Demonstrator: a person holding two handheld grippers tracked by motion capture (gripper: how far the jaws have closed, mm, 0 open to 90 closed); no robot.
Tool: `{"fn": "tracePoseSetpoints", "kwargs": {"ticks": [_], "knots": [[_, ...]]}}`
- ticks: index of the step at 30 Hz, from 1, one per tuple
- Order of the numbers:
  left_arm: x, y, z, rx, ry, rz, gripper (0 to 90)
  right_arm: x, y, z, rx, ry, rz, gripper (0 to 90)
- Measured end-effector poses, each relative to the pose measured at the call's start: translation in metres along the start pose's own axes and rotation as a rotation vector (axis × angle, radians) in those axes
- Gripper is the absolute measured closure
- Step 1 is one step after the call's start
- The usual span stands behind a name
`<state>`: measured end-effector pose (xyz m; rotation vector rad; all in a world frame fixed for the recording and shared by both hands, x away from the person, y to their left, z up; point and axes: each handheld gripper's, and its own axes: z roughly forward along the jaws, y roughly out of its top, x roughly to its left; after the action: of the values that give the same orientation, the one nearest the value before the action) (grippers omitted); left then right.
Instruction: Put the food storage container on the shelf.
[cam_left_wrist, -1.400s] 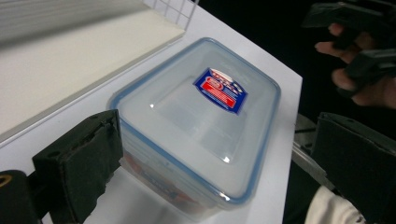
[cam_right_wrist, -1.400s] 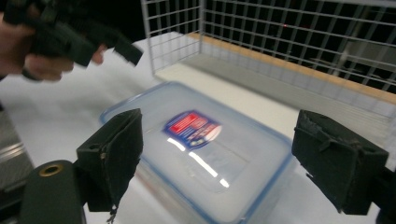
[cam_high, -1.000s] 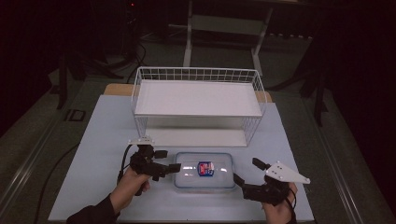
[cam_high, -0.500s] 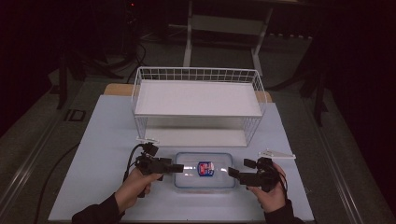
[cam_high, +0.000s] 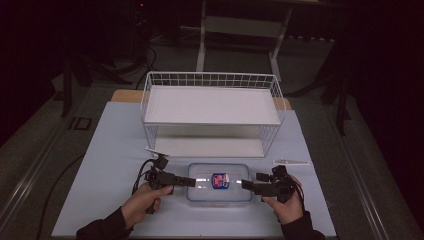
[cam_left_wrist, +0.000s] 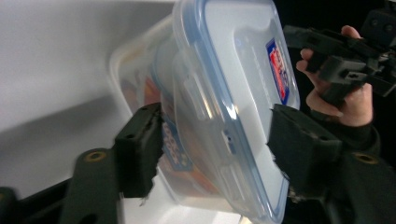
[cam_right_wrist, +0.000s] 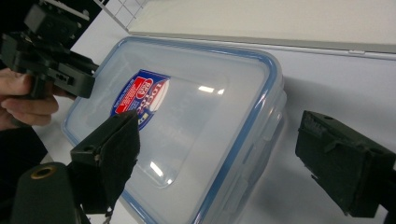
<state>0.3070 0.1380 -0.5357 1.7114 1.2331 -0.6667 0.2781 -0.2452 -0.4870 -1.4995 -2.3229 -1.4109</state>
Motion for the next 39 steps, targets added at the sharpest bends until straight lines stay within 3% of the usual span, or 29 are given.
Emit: {"fn": "tracePoseSetpoints", "kwargs": {"ticks": [3,4,10,13,18,22,25,39], "knots": [[0.003,0.0,-0.005,-0.022,-0.03,-0.016,42.9,-0.001,-0.002,-0.002,-0.002,0.01,0.012,14.2],[0.001,0.0,-0.007,-0.023,-0.017,0.005,50.4,-0.003,-0.004,-0.002,0.006,0.015,0.025,14.8],[-0.002,0.001,-0.008,-0.014,-0.014,0.017,51.4,-0.006,-0.008,0.001,0.033,0.026,0.047,16.6],[-0.007,0.0,-0.008,-0.009,-0.024,0.06,54.0,-0.007,-0.008,0.0,0.037,0.042,0.058,19.4],[-0.012,-0.003,-0.009,-0.01,-0.028,0.094,55.8,-0.009,-0.007,-0.001,0.049,0.066,0.084,26.5],[-0.013,-0.006,-0.011,-0.014,-0.032,0.115,56.7,-0.013,-0.011,0.001,0.088,0.086,0.095,29.2],[-0.014,-0.007,-0.011,-0.016,-0.031,0.121,56.8,-0.018,-0.012,0.001,0.097,0.127,0.122,32.6],[-0.021,-0.013,-0.012,-0.031,-0.006,0.149,57.2,-0.026,-0.02,-0.004,0.115,0.219,0.202,44.8]]}}
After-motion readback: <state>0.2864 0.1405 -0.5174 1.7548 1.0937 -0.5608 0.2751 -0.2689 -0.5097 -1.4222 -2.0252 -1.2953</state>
